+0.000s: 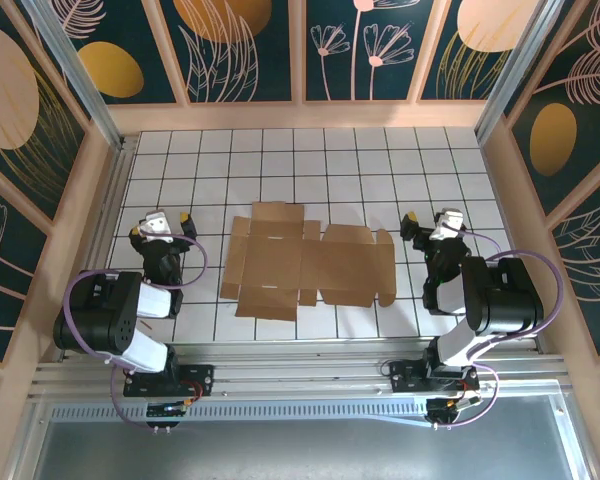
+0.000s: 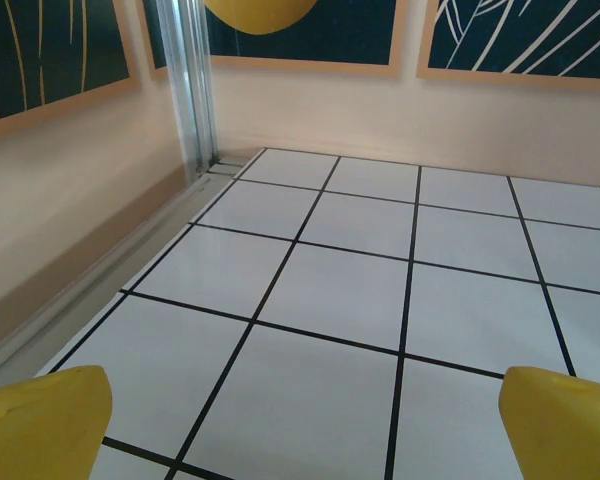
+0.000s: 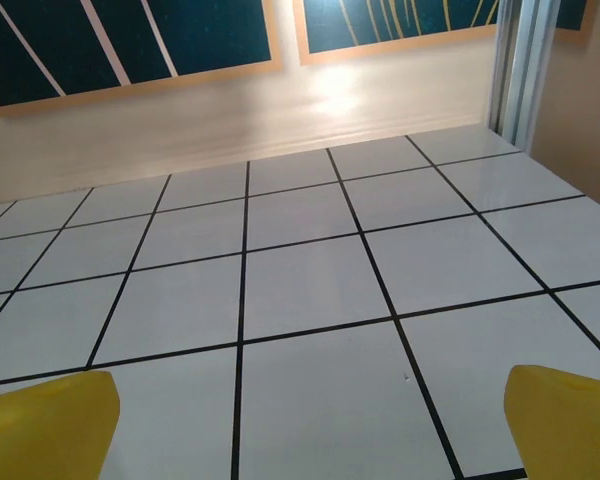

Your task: Fold the paper box

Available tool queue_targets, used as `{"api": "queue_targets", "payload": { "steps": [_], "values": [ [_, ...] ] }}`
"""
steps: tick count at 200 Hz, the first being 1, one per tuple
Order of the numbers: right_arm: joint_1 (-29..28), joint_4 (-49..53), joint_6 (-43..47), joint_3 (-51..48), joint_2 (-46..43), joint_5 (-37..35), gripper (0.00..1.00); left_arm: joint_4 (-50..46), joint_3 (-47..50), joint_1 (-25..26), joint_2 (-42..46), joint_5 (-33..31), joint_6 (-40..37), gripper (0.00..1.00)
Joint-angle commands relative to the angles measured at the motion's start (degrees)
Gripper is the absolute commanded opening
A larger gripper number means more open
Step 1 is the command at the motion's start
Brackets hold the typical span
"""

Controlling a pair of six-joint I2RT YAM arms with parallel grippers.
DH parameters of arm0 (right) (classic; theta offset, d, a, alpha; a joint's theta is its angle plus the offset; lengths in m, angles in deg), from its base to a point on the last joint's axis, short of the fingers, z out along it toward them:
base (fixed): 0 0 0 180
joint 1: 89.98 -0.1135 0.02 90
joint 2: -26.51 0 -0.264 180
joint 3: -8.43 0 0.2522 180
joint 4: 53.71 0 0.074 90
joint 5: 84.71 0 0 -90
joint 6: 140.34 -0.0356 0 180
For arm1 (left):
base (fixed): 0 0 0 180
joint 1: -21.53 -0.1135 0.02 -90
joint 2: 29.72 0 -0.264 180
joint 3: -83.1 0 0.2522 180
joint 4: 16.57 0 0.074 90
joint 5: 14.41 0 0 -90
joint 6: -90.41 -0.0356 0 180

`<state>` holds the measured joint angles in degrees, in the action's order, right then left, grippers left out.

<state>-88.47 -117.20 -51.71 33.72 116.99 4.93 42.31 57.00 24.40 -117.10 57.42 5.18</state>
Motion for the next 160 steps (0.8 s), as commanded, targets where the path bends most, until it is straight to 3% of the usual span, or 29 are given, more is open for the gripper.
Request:
{"api": "queue_targets", "payload": {
  "steps": [1,100,123,142,160],
  "values": [
    [0.26,-0.42,0.55,0.51,-0.57,0.88,0.99,1.63,-0.49,-0.59,0.36,0.96,1.03,0.99],
    [0.33,-0.99,0.73,0.18,-0.53,1.53,0.99,2.15,-0.14,-0.59,0.53,1.3,0.7,0.99],
    [0.23,-4.8,1.01,-2.17,-1.95,2.22,0.99,0.0,0.36,-0.51,4.41,1.92,0.33,0.99],
    [-0.91,0.22,1.16,-3.62,-10.75,-2.42,0.99,-11.24,-0.08,-0.51,14.85,-6.01,4.65,0.99],
    [-4.27,11.2,-1.63,-2.73,-23.88,-10.14,0.98,-35.92,-4.93,-0.5,28.57,-13.2,20.87,0.99]
  ]
}}
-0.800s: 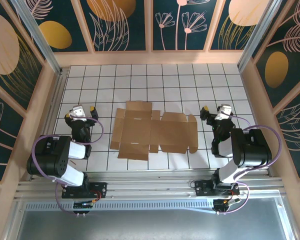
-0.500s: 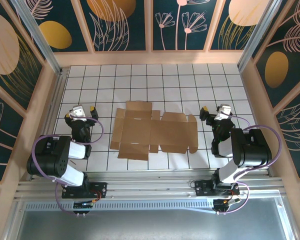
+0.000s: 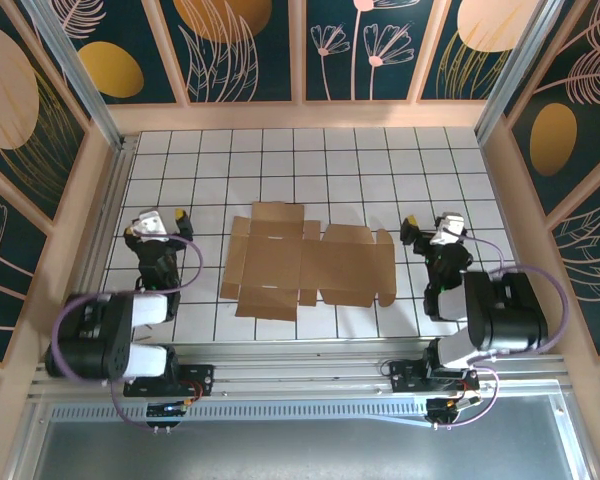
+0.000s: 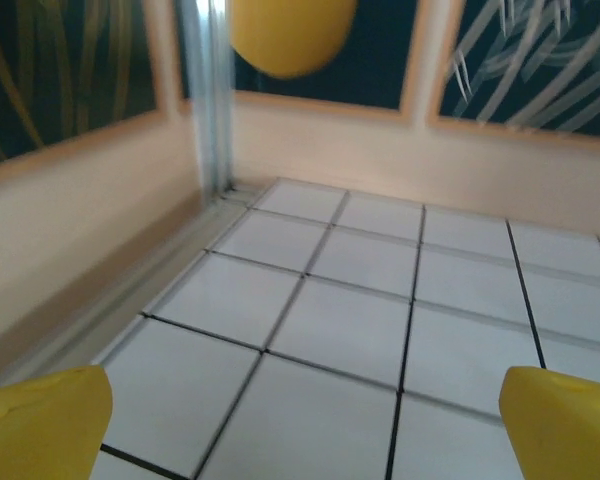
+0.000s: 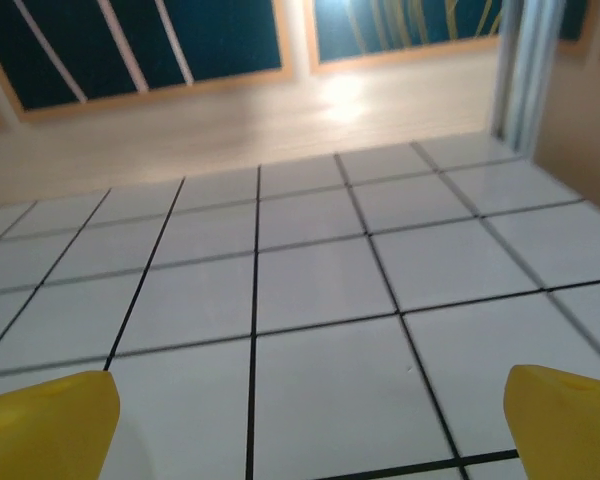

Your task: Fold the paper box

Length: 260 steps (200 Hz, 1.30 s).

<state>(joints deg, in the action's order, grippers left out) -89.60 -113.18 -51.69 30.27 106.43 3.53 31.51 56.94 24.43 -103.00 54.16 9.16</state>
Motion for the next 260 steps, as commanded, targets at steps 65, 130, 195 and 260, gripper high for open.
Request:
{"api": "queue_targets", "payload": {
  "steps": [65,130,195,260],
  "values": [
    [-11.23,65.85,-12.81,35.35,-15.61,14.8,0.96,-70.63,-7.59,4.13,38.02,23.89,79.89,0.83],
    [-14.57,78.08,-11.16,54.11,4.61,16.05,0.99,-90.04,-8.99,21.06,45.84,25.16,97.89,0.82],
    [-16.72,75.72,-12.61,53.3,5.2,15.21,0.99,-94.36,-14.17,33.75,24.11,22.28,102.84,0.73],
    [-16.72,74.89,-10.62,49.7,2.65,12.42,0.99,-90.21,-16.11,41.92,14.44,27.79,106.09,0.84]
  ]
}}
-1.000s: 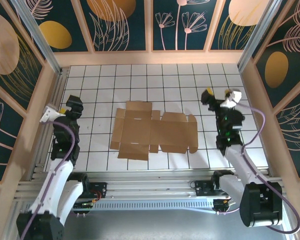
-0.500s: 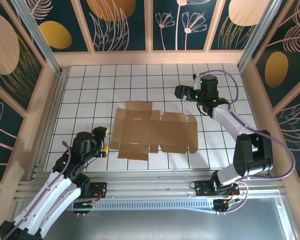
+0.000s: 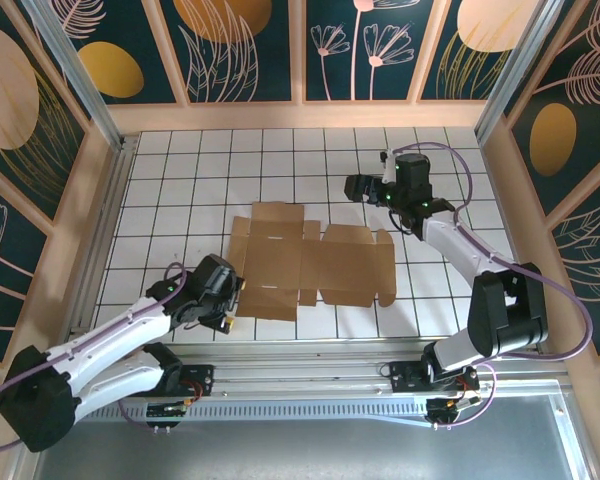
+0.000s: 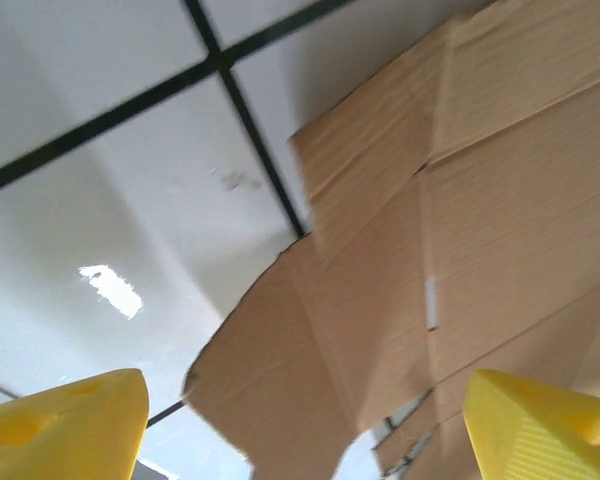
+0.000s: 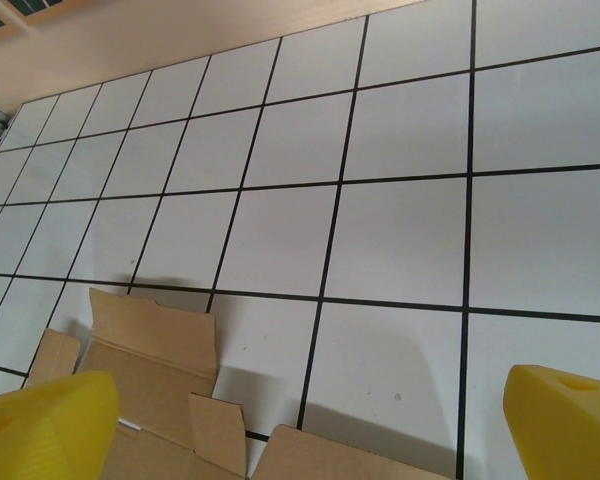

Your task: Fold the paper box

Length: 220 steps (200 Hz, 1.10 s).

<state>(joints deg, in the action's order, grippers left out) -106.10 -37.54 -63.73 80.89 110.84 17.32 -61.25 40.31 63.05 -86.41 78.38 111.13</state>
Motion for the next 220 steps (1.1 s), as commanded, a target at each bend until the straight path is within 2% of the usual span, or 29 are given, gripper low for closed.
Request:
{"api": "queue_targets", "payload": {
  "steps": [1,29,50,96,131,143,158,177,196,220],
  "values": [
    [-0.22,-0.75,1.43,-0.94,-1.79,-1.43,0.99,2.89,0.63,3.35,-2.27,3.77,4.27,0.84],
    [-0.18,-0.43,1.81,-0.94,-1.72,-2.03,0.99,7.61,2.17,5.85,-5.43,4.58,6.44,0.86],
    [-0.18,-0.37,1.87,-1.21,-2.03,-2.0,0.99,16.72,4.48,5.85,-7.2,4.05,7.63,0.78],
    [-0.18,1.67,3.36,-1.34,-3.06,-4.01,0.99,28.09,4.91,5.85,-11.4,3.04,5.31,0.49],
    [0.08,1.53,2.26,-1.18,-3.24,-3.65,0.99,36.8,4.07,4.93,-13.91,-2.1,-0.5,0.36],
    [0.36,1.83,1.61,-0.67,-2.74,-2.8,0.99,36.62,1.28,2.88,-16.51,-1.76,-5.69,0.32],
    [0.73,3.11,1.43,0.87,-1.7,-1.48,0.99,33.21,-3.99,-1.37,-21.28,1.79,-13.63,0.27],
    [1.22,5.2,2.2,3.19,-0.14,0.3,0.99,25.4,-13.54,-5.87,-29.27,6.17,-28.96,0.22],
    [1.49,6.95,3.34,5.4,1.51,2.29,0.99,17.32,-23.55,-7.39,-36.3,6.35,-43.74,0.16],
    [1.68,9.04,4.13,8.72,4.52,5.36,0.99,9.16,-34.82,-9.18,-44.76,4.55,-59.53,0.17]
  ]
}}
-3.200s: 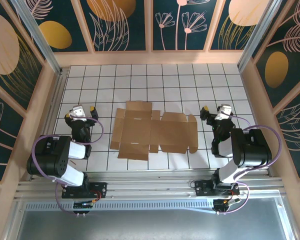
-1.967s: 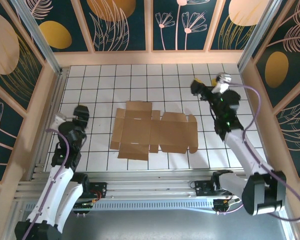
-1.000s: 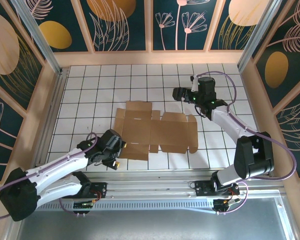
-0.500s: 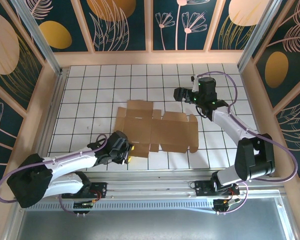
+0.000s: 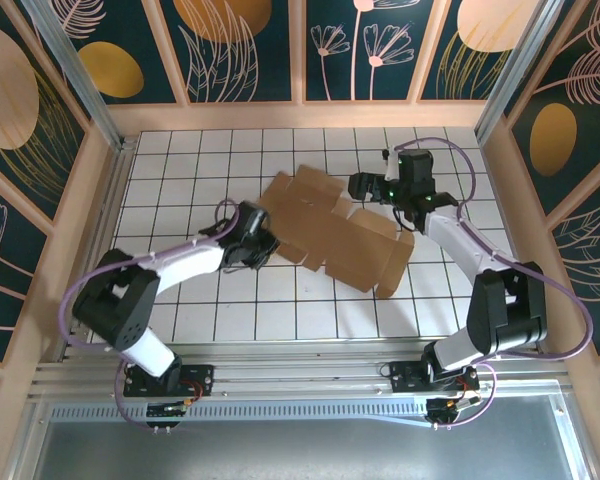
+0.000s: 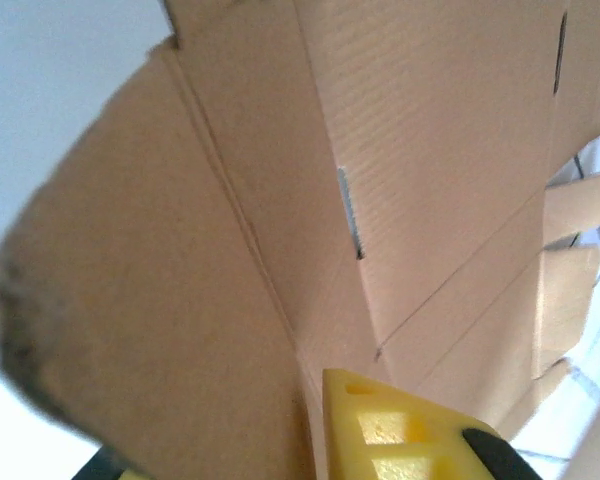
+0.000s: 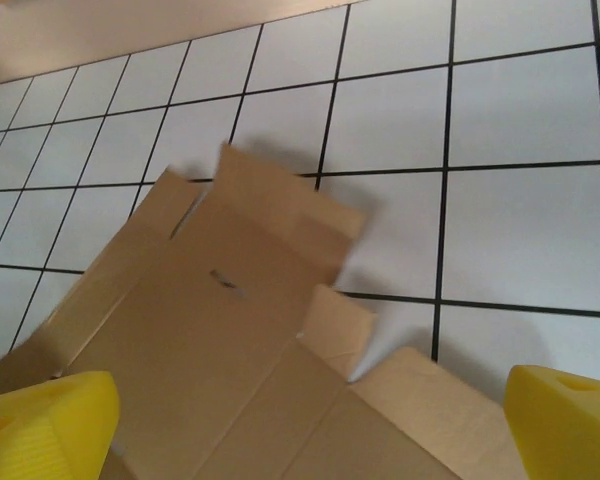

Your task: Fold the paper box

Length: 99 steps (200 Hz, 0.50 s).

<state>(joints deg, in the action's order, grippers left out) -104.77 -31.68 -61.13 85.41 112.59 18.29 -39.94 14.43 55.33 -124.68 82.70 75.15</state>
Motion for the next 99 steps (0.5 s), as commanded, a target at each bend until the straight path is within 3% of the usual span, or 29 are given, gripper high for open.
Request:
{"api": "queue_targets", "payload": {
  "steps": [1,38,62,79,99],
  "values": [
    [0.32,3.26,1.59,4.33,2.95,4.53,0.99,-12.39,-9.14,-1.55,-6.79,0.07,-23.83,0.17],
    [0.81,3.47,1.72,9.1,9.25,4.37,0.99,-14.76,-19.45,-5.19,-14.24,-1.29,-43.78,0.23],
    [3.59,2.86,2.01,13.32,15.16,4.46,0.99,-15.41,-25.56,-8.96,-19.52,-1.82,-52.58,0.12],
    [5.95,1.79,2.84,16.51,19.89,6.26,0.99,-15.06,-29.83,-12.44,-23.48,2.07,-56.52,0.07],
    [7.76,1.61,4.34,21.3,26.17,9.68,0.99,-13.48,-33.63,-15.14,-26.61,9.92,-60.44,0.11]
  ]
}}
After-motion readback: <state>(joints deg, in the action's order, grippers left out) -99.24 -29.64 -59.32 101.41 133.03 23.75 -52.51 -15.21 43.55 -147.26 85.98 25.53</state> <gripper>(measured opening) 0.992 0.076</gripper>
